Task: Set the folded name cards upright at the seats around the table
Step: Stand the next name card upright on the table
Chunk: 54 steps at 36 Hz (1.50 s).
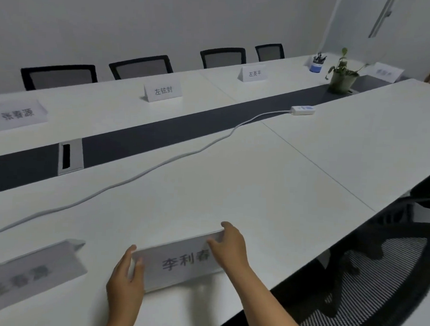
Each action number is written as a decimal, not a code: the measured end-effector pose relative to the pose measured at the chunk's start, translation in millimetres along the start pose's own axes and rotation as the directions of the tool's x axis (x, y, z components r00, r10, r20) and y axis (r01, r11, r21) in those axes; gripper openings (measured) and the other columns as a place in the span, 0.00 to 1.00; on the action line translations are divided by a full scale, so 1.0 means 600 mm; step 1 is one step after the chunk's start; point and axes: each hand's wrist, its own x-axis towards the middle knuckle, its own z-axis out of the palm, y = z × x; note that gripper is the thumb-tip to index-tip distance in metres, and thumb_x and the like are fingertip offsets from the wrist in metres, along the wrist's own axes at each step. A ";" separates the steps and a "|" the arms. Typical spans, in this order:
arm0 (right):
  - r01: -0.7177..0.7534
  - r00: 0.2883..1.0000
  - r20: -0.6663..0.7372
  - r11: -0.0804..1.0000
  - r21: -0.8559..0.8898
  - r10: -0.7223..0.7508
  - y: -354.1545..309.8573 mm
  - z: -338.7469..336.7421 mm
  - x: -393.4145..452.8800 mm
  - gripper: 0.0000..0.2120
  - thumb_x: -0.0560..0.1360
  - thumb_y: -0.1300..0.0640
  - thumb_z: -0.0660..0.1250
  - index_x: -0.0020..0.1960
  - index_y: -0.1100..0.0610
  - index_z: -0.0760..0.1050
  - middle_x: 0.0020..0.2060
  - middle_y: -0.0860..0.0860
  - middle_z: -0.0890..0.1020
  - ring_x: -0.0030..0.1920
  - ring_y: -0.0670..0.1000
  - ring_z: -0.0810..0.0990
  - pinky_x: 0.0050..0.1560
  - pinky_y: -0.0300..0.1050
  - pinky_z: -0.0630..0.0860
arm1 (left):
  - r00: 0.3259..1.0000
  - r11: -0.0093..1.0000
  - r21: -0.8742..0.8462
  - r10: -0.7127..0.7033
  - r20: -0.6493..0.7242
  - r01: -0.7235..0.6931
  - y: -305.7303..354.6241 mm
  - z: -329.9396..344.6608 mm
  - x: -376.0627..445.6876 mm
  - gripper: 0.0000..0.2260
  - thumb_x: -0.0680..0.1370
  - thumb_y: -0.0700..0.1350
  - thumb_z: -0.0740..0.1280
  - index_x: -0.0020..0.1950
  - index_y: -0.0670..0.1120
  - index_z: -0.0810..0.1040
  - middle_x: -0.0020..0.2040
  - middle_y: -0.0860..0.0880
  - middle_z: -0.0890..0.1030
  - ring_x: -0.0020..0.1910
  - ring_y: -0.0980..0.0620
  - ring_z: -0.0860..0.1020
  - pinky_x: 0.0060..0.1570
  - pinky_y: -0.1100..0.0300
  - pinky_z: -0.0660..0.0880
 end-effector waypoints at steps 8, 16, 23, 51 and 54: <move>0.115 0.992 -0.071 0.988 0.104 -0.108 -0.065 -0.051 0.019 0.26 0.73 0.58 0.64 0.69 0.58 0.62 0.67 0.55 0.70 0.67 0.53 0.67 0.62 0.40 0.63 | 0.988 1.000 -0.003 -0.008 -0.156 0.007 0.054 -0.003 -0.007 0.11 0.76 0.40 0.63 0.57 0.39 0.76 0.59 0.41 0.78 0.60 0.43 0.74 0.58 0.58 0.66; 0.208 0.950 -0.266 0.966 0.151 -0.163 -0.113 -0.182 0.084 0.26 0.69 0.54 0.69 0.65 0.56 0.68 0.63 0.53 0.74 0.61 0.53 0.73 0.60 0.50 0.71 | 0.966 0.973 -0.086 0.200 -0.161 -0.215 0.169 0.048 0.031 0.10 0.71 0.41 0.69 0.50 0.38 0.80 0.47 0.50 0.78 0.42 0.71 0.74 0.43 0.84 0.64; 0.179 0.921 -0.380 0.960 0.214 -0.087 -0.069 -0.246 0.215 0.22 0.70 0.63 0.66 0.64 0.58 0.70 0.60 0.56 0.76 0.58 0.57 0.75 0.52 0.47 0.71 | 0.990 0.963 -0.232 0.138 -0.007 -0.135 0.226 0.181 0.149 0.13 0.73 0.39 0.66 0.57 0.38 0.77 0.52 0.48 0.79 0.50 0.56 0.75 0.48 0.79 0.67; 0.037 0.984 -0.173 0.908 0.418 0.039 0.141 -0.235 0.411 0.24 0.72 0.62 0.65 0.67 0.54 0.66 0.65 0.51 0.72 0.63 0.53 0.72 0.61 0.43 0.68 | 0.959 0.986 0.021 -0.164 0.231 0.164 0.203 0.384 0.193 0.16 0.75 0.38 0.64 0.63 0.40 0.72 0.63 0.42 0.76 0.61 0.47 0.74 0.58 0.60 0.69; 0.030 0.980 -0.188 0.891 0.454 0.062 0.149 -0.235 0.410 0.20 0.71 0.62 0.66 0.63 0.56 0.71 0.61 0.54 0.76 0.58 0.54 0.75 0.56 0.43 0.70 | 0.968 0.991 0.081 -0.123 0.221 0.108 0.207 0.379 0.191 0.15 0.76 0.39 0.62 0.62 0.40 0.73 0.61 0.41 0.77 0.59 0.46 0.75 0.55 0.63 0.66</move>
